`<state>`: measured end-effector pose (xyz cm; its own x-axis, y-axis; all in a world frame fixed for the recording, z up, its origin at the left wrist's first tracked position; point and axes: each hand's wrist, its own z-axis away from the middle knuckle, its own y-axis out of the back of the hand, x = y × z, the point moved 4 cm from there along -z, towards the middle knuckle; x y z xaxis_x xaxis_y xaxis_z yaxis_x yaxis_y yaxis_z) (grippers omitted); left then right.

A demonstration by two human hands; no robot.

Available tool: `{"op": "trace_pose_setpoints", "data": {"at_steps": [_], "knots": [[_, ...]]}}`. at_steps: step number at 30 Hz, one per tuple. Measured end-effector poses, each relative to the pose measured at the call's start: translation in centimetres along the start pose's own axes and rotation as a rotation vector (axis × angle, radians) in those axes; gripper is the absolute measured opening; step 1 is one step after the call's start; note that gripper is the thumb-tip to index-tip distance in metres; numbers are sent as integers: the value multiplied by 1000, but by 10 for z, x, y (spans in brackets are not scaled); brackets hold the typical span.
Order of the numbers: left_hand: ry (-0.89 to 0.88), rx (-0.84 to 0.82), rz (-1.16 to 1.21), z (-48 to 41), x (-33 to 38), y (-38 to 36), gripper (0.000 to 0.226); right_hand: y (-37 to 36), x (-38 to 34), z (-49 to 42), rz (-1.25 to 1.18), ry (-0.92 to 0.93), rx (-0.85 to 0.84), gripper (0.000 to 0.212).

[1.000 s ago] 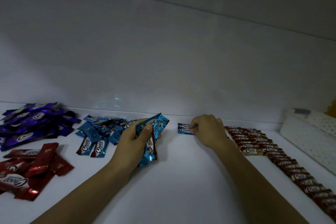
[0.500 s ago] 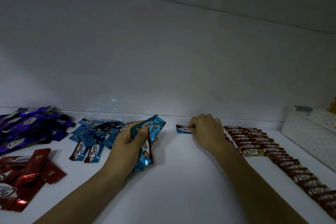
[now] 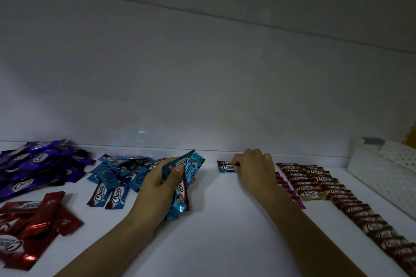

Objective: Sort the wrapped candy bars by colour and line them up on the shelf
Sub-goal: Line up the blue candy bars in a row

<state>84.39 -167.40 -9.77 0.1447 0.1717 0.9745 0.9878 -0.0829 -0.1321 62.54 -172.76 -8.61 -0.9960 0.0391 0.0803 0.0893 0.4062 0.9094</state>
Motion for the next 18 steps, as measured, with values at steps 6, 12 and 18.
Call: {"op": "trace_pose_setpoints", "data": {"at_steps": [6,12,18], "knots": [[24,-11,24,0,-2,1,16,9,-4,3,-27,-16,24,26],[54,-52,33,-1,-3,3,17,50,-53,22,-1317,-10,-399,29],[1,-68,59,3,3,2,21,57,-65,32,-1380,-29,-468,11]]}}
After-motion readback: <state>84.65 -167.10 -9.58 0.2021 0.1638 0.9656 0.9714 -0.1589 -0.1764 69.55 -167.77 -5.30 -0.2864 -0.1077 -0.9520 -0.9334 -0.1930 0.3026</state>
